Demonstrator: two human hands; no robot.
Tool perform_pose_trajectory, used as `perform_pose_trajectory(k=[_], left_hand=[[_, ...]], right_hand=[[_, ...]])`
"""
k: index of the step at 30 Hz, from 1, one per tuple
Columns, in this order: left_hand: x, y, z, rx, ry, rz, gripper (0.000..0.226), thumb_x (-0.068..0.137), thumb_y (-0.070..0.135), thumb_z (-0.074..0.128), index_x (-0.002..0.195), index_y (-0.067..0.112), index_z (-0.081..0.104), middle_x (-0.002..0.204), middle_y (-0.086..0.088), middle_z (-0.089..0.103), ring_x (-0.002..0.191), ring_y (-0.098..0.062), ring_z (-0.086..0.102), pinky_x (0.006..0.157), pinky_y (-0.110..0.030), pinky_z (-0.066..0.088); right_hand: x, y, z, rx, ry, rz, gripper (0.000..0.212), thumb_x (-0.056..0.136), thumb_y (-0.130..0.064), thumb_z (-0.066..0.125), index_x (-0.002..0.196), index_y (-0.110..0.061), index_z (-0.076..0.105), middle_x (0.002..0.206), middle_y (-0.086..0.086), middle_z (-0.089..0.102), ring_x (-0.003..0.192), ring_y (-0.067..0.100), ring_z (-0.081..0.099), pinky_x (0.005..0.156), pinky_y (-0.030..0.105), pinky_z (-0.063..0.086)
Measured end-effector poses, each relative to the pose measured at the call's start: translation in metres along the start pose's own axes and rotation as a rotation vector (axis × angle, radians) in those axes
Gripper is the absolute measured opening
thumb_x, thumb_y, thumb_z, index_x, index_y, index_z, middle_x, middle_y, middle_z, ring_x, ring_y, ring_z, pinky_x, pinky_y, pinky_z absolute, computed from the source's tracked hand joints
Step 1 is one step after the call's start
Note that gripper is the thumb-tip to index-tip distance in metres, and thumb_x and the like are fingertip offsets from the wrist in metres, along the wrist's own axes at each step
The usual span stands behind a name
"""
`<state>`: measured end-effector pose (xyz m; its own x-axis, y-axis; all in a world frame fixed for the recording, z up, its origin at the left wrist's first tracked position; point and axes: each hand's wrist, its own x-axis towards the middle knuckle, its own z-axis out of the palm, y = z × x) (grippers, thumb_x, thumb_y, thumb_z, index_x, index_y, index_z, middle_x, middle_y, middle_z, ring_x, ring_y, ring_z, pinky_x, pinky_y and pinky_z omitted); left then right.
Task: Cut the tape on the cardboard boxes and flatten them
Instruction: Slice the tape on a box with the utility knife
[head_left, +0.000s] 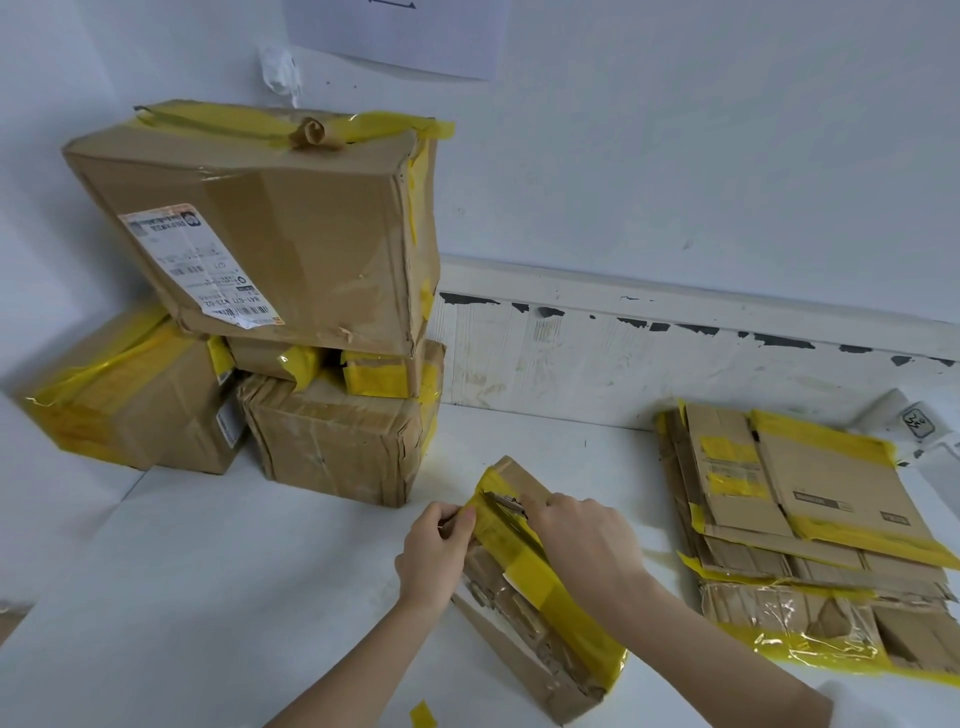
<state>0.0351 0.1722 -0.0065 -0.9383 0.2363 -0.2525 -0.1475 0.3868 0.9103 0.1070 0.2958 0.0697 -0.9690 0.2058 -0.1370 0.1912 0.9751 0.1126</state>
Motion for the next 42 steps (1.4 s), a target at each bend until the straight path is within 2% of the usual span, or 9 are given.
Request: perform_pose_trajectory(k=[7,12,22,26,28,30,33,39,42], left_hand=[[0.003,-0.003,0.001,0.089,0.023,0.018,0.013,0.094,0.034,0.054,0.086,0.024,0.055,0.079,0.015,0.059,0.079,-0.008,0.055,0.095,-0.041,0.038],[0.006,-0.001,0.002,0.199,0.033,0.049,0.014,0.095,0.036,0.050,0.090,0.023,0.053,0.076,0.019,0.053,0.074,-0.003,0.049,0.087,-0.033,0.032],[0.007,-0.005,0.004,0.226,0.042,0.056,0.014,0.095,0.033,0.050,0.090,0.022,0.056,0.078,0.016,0.057,0.074,0.000,0.049,0.079,-0.029,0.019],[0.006,-0.005,0.001,0.420,0.037,0.230,0.027,0.099,0.031,0.042,0.125,0.027,0.048,0.120,0.015,0.055,0.116,-0.008,0.049,0.088,-0.030,0.023],[0.015,-0.004,-0.005,0.697,-0.068,0.563,0.057,0.101,0.019,0.036,0.149,0.029,0.008,0.156,0.013,0.006,0.140,0.000,0.007,0.110,-0.030,0.015],[0.029,0.003,-0.012,0.896,-0.298,0.808,0.073,0.097,0.003,0.033,0.140,0.036,-0.016,0.147,0.017,-0.027,0.135,-0.003,-0.028,0.112,-0.023,-0.010],[0.042,0.010,-0.014,0.990,-0.533,0.889,0.073,0.093,-0.006,0.031,0.145,0.031,-0.004,0.148,0.016,-0.021,0.135,-0.005,-0.030,0.112,-0.019,-0.012],[0.045,0.005,-0.012,0.776,-0.573,0.854,0.062,0.094,-0.010,0.028,0.147,0.018,0.015,0.148,0.017,-0.004,0.140,0.000,-0.012,0.105,-0.002,-0.006],[0.046,0.005,-0.012,0.747,-0.589,0.839,0.060,0.093,-0.010,0.027,0.147,0.015,0.017,0.149,0.016,0.001,0.139,0.003,-0.011,0.107,-0.003,-0.005]], right_hand=[[-0.001,-0.013,-0.008,-0.075,-0.036,-0.048,0.037,0.089,0.011,0.039,0.122,-0.005,0.045,0.070,0.004,0.035,0.070,0.026,0.052,0.041,0.027,0.018],[-0.002,-0.023,-0.018,-0.093,-0.094,-0.122,0.027,0.090,0.010,0.041,0.112,-0.001,0.051,0.102,0.013,0.055,0.091,0.029,0.062,0.041,0.025,0.021],[-0.015,-0.014,-0.013,-0.117,-0.125,-0.151,0.022,0.091,0.010,0.039,0.100,-0.007,0.049,0.074,0.010,0.039,0.070,0.023,0.056,0.041,0.027,0.018],[-0.025,-0.008,-0.009,-0.118,-0.136,-0.144,0.029,0.091,0.012,0.038,0.113,0.000,0.052,0.101,0.012,0.055,0.089,0.029,0.061,0.041,0.028,0.017],[-0.030,-0.006,-0.006,-0.124,-0.145,-0.150,0.030,0.089,0.013,0.039,0.111,0.000,0.054,0.093,0.012,0.053,0.087,0.029,0.061,0.041,0.028,0.016],[-0.036,-0.004,-0.002,-0.123,-0.155,-0.150,0.031,0.089,0.014,0.039,0.111,0.000,0.054,0.085,0.012,0.049,0.087,0.030,0.061,0.041,0.029,0.016],[-0.046,0.001,-0.001,-0.116,-0.165,-0.153,0.030,0.090,0.013,0.037,0.112,0.000,0.054,0.097,0.013,0.054,0.087,0.031,0.061,0.041,0.029,0.017],[-0.076,0.018,0.001,-0.046,-0.199,-0.143,0.030,0.090,0.014,0.034,0.099,-0.013,0.043,0.106,0.015,0.052,0.092,0.034,0.059,0.043,0.029,0.015],[-0.095,0.029,0.009,-0.079,-0.219,-0.107,0.038,0.090,0.013,0.032,0.121,-0.002,0.045,0.086,0.019,0.039,0.089,0.033,0.060,0.043,0.031,0.014]])
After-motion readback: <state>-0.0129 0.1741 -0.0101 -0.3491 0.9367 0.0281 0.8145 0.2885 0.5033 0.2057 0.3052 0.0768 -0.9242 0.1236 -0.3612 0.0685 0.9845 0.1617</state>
